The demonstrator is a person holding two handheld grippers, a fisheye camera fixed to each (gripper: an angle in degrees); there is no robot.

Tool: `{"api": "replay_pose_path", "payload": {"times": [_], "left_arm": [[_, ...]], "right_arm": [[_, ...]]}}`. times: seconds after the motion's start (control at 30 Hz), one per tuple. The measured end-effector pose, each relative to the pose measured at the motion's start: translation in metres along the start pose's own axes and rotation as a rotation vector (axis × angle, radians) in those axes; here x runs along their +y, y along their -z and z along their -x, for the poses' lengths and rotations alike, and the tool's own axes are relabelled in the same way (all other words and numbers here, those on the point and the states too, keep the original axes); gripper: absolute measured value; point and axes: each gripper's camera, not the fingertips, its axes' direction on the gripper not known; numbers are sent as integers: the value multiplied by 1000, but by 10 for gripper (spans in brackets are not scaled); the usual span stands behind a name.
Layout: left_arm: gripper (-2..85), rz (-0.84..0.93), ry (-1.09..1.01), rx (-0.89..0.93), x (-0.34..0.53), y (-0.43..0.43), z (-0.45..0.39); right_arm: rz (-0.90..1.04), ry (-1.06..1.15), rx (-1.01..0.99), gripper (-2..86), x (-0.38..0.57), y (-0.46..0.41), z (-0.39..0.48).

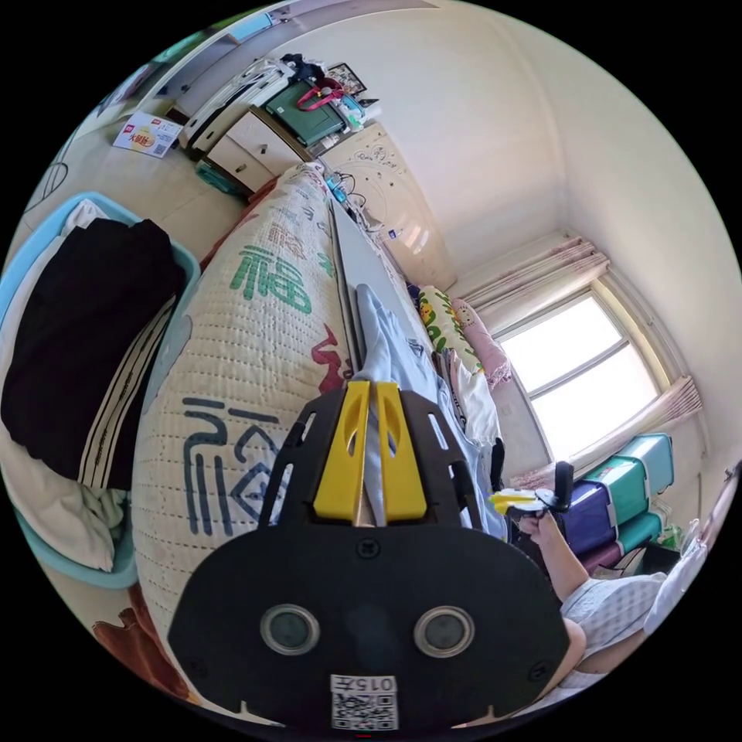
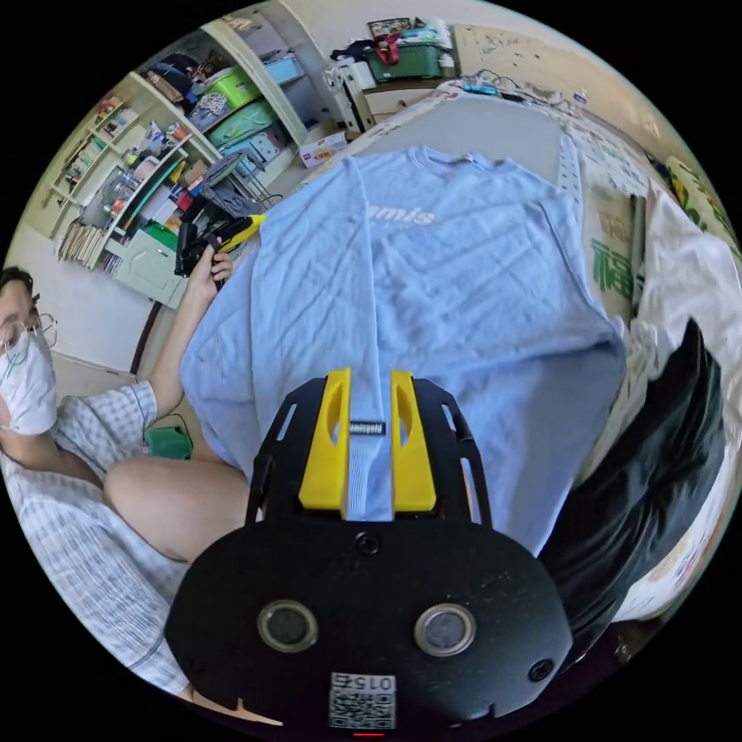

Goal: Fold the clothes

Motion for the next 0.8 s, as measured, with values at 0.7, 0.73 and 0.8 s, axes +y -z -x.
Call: {"api": "replay_pose_path", "payload": {"times": [0.7,0.73,0.8], "left_arm": [[-3,2,21,-3,3,-3,19],[-3,2,22,-2,4,-4,20],[-3,1,25,6,6,-4,23]], "right_arm": [[131,-30,222,-3,41,-56,29],[130,-29,221,-1,41,-57,30],[117,-38,231,15,44,-58,34]]}}
